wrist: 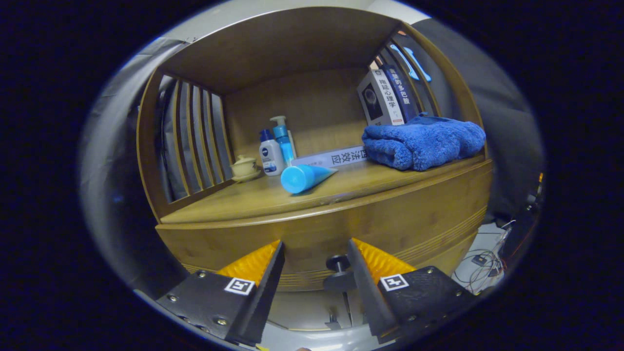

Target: Pull open the drawer, take out the items inside it, and place them on the countertop above the cabinet.

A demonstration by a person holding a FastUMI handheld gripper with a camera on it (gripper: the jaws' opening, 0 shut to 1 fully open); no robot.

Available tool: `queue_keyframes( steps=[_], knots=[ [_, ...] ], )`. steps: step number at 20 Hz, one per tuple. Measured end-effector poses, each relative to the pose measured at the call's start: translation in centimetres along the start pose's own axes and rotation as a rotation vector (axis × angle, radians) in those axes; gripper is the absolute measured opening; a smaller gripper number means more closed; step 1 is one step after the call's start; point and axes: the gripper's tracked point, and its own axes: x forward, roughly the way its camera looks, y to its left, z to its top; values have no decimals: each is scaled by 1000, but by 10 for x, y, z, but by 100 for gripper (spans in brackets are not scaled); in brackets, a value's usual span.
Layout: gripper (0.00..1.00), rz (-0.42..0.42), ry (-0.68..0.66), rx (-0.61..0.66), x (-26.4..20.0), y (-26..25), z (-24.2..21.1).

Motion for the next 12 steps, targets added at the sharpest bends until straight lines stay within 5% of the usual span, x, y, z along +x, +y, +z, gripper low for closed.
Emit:
queue_keyframes(
  steps=[12],
  knots=[
    [80,-10,-32,-7,2,0,1]
  ],
)
